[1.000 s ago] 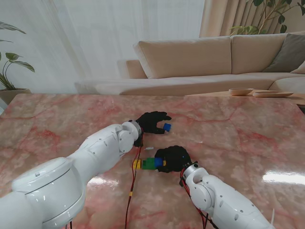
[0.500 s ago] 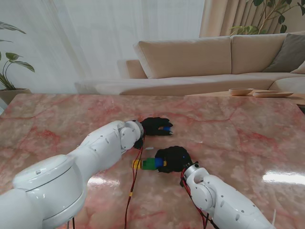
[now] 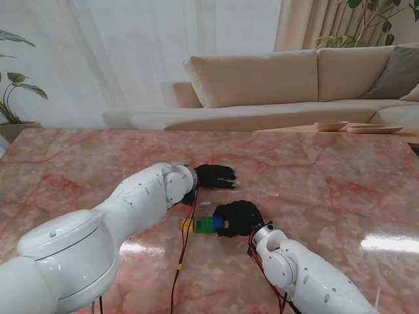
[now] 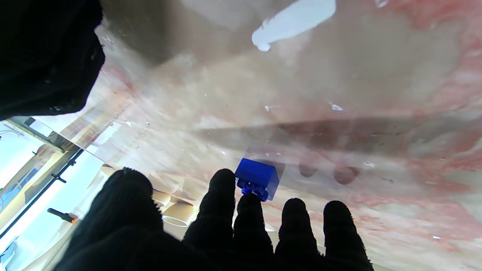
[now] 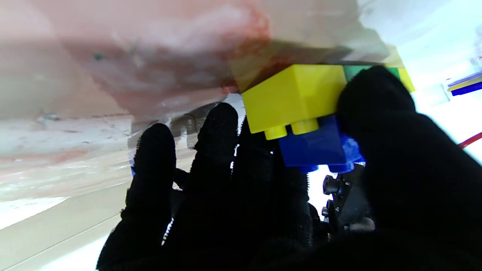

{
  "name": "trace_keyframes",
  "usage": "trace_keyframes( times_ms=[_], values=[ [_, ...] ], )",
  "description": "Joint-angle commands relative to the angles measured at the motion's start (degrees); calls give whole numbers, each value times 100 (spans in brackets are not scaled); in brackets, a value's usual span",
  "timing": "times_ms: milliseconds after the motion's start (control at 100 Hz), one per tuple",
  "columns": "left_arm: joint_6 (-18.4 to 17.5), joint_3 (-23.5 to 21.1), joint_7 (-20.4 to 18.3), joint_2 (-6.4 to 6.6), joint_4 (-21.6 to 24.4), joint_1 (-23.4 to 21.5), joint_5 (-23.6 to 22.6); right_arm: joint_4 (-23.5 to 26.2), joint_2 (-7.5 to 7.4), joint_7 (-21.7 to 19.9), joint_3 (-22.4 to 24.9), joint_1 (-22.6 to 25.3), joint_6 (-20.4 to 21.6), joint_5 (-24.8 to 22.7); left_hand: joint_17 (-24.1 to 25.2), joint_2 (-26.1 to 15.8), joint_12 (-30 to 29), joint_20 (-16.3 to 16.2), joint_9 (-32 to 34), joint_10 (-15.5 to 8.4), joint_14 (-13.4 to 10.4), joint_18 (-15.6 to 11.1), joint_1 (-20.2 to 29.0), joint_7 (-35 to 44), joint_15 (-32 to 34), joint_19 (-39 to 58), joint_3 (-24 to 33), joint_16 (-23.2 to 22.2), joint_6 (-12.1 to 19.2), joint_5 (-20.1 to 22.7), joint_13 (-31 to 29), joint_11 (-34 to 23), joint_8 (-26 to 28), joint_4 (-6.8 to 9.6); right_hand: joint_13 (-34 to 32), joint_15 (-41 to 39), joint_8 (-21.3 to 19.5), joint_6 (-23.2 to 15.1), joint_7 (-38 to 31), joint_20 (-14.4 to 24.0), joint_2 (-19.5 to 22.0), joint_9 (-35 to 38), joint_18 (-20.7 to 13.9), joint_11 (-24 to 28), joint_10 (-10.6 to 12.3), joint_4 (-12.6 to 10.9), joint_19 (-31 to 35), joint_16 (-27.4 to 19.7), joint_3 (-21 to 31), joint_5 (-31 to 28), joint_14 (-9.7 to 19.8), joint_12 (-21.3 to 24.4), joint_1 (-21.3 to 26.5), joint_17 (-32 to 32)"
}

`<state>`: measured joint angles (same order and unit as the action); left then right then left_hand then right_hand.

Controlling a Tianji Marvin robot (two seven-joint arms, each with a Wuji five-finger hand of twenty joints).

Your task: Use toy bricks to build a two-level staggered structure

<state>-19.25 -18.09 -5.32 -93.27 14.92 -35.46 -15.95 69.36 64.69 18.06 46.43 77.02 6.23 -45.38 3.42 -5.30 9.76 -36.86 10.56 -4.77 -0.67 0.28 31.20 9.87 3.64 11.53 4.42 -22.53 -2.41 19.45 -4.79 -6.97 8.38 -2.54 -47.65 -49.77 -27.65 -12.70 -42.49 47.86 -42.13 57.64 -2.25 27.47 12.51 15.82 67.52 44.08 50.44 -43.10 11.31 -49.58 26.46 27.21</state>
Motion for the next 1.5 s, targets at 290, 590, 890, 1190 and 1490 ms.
trace_keyframes(
  times_ms=[290, 590, 890, 1190, 1490],
  values=[
    [126, 47, 233, 127, 4, -124, -138, -70, -28, -141, -68, 102, -32, -23, 42, -104, 742, -219, 580, 448, 22, -218, 112, 499, 322, -37, -102, -298, -278, 489, -129, -836, 454, 231, -215, -5, -143, -923, -752, 34, 356, 572, 25, 381, 125, 16, 200, 61, 529, -502, 41, -153, 381, -33],
    [534, -21, 193, 728, 844, -413, -124, -46, -22, -116, -125, 108, -94, -44, 45, -57, 819, -289, 842, 477, 49, -228, 127, 665, 380, -14, -25, -332, -269, 670, -254, -877, 535, 225, -216, -2, -146, -920, -752, 34, 355, 574, 21, 380, 129, 16, 200, 59, 531, -503, 42, -152, 381, -31],
    [1326, -346, 27, 1629, 2457, -909, -295, -30, -25, -116, -179, 97, -104, -73, 60, -43, 894, -395, 1102, 543, 112, -228, 130, 798, 459, 29, 43, -386, -287, 856, -419, -913, 592, 205, -216, -2, -148, -934, -750, 31, 346, 575, 24, 381, 133, 16, 196, 58, 534, -505, 42, -154, 390, -31],
    [1882, -884, -50, 2245, 3689, -1456, -729, -29, -16, -56, -215, 77, -120, -102, 66, -17, 978, -477, 1380, 593, 173, -234, 145, 899, 543, 57, 94, -456, -266, 1038, -573, -959, 639, 195, -219, -2, -149, -933, -751, 29, 352, 577, 24, 380, 127, 16, 193, 58, 532, -508, 43, -154, 386, -31],
    [2033, -1448, 12, 2545, 4426, -1950, -1111, -111, 14, 101, -315, 9, -147, -136, 77, 104, 998, -565, 1313, 509, 194, -197, 88, 847, 566, 84, 126, -489, -100, 895, -612, -903, 621, 223, -202, 5, -150, -938, -744, 28, 355, 561, 18, 375, 136, 19, 191, 56, 513, -491, 50, -155, 387, -33]
  ],
)
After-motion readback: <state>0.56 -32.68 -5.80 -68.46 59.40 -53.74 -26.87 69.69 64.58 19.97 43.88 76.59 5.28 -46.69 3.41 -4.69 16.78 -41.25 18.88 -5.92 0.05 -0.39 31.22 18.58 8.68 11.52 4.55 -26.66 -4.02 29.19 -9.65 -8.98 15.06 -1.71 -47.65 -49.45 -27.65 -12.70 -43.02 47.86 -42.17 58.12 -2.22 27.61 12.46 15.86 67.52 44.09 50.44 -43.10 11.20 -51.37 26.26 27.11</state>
